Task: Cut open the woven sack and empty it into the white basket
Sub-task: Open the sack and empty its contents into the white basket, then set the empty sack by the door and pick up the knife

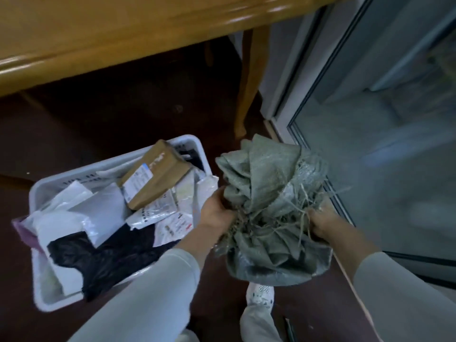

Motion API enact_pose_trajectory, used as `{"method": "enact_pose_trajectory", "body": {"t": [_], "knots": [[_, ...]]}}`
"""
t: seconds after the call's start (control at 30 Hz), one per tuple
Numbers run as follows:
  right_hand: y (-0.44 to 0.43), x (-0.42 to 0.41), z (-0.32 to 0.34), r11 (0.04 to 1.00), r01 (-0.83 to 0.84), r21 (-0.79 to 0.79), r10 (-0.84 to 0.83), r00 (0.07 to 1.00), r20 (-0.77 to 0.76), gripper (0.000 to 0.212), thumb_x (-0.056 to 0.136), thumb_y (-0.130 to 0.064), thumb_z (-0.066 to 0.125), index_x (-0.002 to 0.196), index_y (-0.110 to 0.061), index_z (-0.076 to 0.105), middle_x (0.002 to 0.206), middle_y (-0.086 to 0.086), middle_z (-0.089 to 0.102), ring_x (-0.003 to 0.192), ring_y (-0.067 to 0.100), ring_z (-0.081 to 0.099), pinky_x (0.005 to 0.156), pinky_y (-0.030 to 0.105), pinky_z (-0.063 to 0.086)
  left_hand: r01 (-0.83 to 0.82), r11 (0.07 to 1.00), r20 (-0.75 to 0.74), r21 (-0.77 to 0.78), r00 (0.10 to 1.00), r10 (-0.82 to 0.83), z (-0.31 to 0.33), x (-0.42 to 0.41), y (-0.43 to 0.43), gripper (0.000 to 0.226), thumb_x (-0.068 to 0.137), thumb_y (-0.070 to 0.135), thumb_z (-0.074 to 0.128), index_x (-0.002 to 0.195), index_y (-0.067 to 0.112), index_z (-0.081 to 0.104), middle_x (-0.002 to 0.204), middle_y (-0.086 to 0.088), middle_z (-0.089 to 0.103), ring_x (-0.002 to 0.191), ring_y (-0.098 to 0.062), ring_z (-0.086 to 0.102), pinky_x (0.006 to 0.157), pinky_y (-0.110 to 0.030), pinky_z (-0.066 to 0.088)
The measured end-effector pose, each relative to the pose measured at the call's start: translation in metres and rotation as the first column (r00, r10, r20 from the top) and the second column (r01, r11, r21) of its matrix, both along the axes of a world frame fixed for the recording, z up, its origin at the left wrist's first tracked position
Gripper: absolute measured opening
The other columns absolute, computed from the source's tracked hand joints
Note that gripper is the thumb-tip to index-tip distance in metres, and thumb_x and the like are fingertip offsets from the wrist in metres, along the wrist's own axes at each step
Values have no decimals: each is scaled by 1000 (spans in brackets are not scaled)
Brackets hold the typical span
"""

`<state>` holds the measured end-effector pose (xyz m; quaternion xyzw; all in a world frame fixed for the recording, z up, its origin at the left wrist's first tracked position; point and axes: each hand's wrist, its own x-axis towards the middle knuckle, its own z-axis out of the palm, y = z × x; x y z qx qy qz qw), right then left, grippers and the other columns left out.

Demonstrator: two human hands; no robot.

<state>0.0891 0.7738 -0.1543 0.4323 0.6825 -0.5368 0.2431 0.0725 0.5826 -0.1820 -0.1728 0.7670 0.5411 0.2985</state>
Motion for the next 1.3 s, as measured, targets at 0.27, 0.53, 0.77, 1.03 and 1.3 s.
{"method": "enact_pose_trajectory", "body": {"t": [0.27,0.53,0.77,1.03,1.3], "knots": [[111,8,-118,945,-151,289,148,988,33,58,66,-7,83,118,1,60,121,10,62,110,26,58,88,29,43,98,975,158,-197,985,-67,-78,8,79,69,83,24,65,144,21,34,139,-8,51,122,-22,53,98,-26,42],[166,79,-253,803,-412,430,277,898,343,47,76,-32,68,119,-19,57,117,12,65,117,32,54,110,45,28,425,905,128,21,896,-424,-188,36,170,90,68,29,72,146,31,27,125,6,59,123,-15,53,103,-28,42],[210,174,-332,648,-581,492,371,805,462,66,82,-30,58,141,-35,32,137,0,51,131,27,39,111,42,24,695,718,268,47,683,-679,-269,97,243,87,75,40,66,146,40,17,146,3,44,129,-17,47,102,-26,40],[266,289,-365,615,-566,549,266,805,531,55,83,-25,54,135,-38,41,134,-2,47,128,25,39,113,38,22,896,441,280,54,410,-868,-306,172,326,77,81,28,60,145,42,19,150,5,37,131,-19,45,101,-31,43],[312,406,-379,700,-421,577,27,822,568,49,89,-25,47,135,-39,41,133,4,44,129,26,42,116,36,18,982,185,222,47,170,-960,-326,253,406,74,83,28,60,146,37,22,146,-1,42,121,-16,51,92,-26,43]]}}
